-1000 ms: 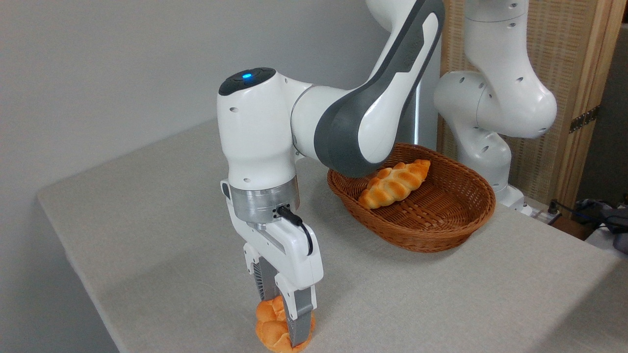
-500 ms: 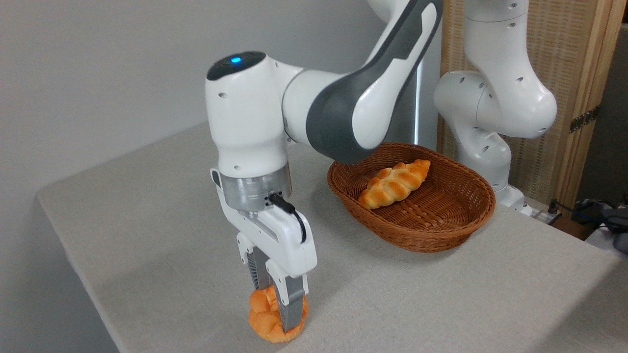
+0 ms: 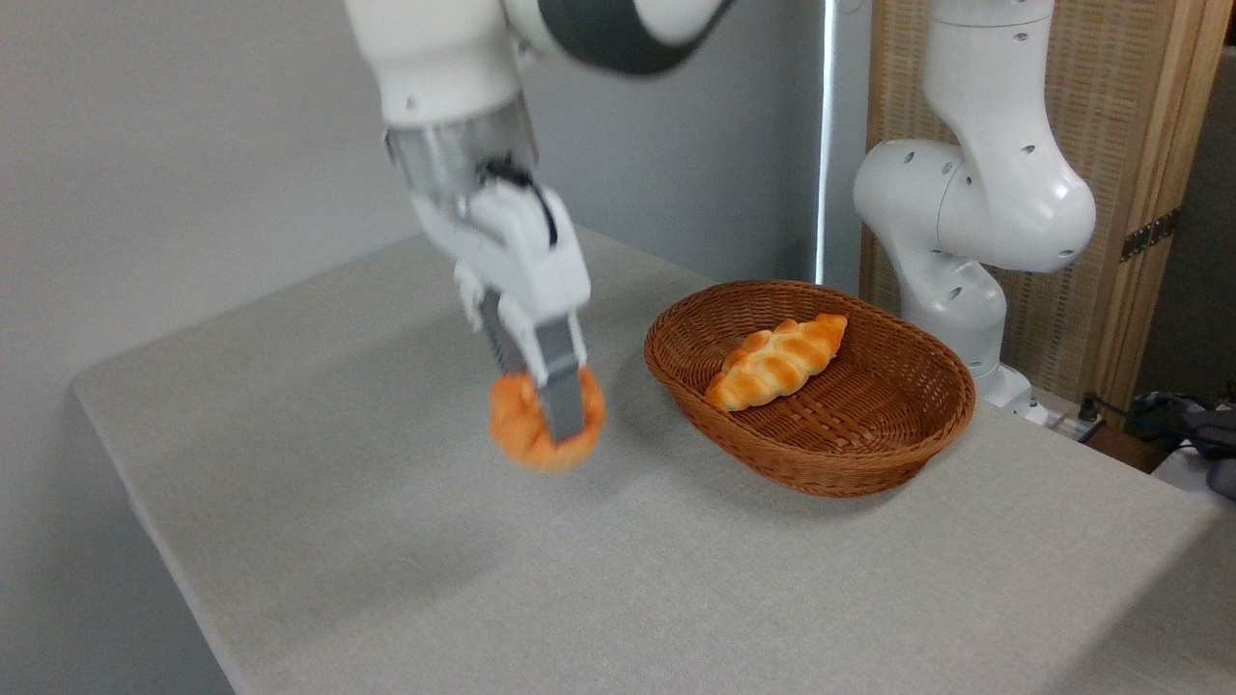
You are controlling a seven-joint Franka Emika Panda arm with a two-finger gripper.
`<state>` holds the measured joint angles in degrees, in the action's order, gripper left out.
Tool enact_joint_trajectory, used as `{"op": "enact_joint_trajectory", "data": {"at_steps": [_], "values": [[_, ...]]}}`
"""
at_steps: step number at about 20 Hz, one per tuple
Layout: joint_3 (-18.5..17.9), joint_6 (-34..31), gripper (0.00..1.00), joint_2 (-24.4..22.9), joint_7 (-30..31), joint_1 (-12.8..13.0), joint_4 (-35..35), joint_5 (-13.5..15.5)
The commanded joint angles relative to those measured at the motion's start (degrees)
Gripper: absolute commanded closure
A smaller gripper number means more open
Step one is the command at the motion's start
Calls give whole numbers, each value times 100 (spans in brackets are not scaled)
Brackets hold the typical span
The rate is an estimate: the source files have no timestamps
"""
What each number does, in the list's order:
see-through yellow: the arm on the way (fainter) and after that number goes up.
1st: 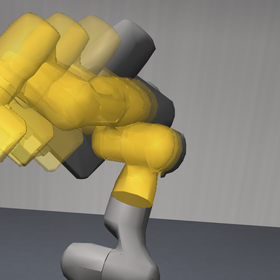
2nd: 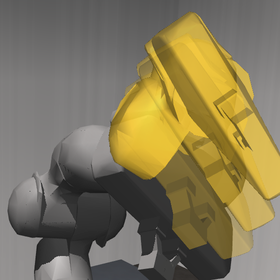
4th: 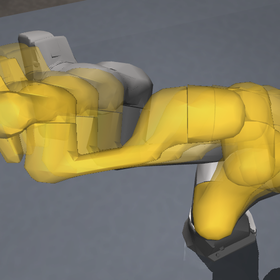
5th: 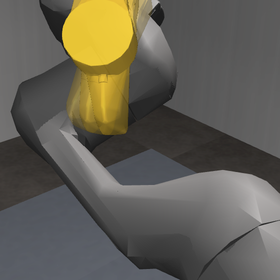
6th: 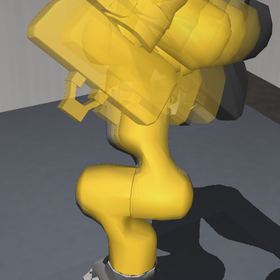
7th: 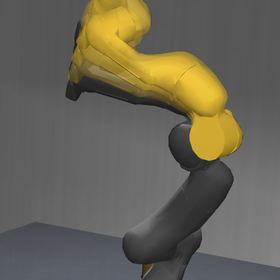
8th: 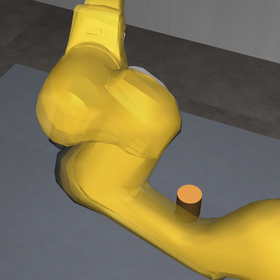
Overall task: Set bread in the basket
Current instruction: 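Lift the roll and carry it over the wicker basket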
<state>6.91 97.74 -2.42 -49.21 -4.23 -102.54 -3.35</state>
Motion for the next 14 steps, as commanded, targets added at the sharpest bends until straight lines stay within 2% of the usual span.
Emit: {"op": "enact_joint_trajectory", "data": {"at_steps": [1,4,5,7,10,12,14], "values": [[240,-930,48,-688,-62,132,-248,98],[215,-1073,45,-1469,-228,300,-1133,98],[171,-1073,45,-1863,-525,361,-1606,37],[-48,-1073,46,-2339,-948,379,-2171,-7],[-908,-1091,46,-2999,-1563,615,-2954,-261],[-1365,-1169,46,-3141,-1705,783,-3157,-455],[-1805,-1345,46,-3124,-1706,1125,-3228,-613]]}}
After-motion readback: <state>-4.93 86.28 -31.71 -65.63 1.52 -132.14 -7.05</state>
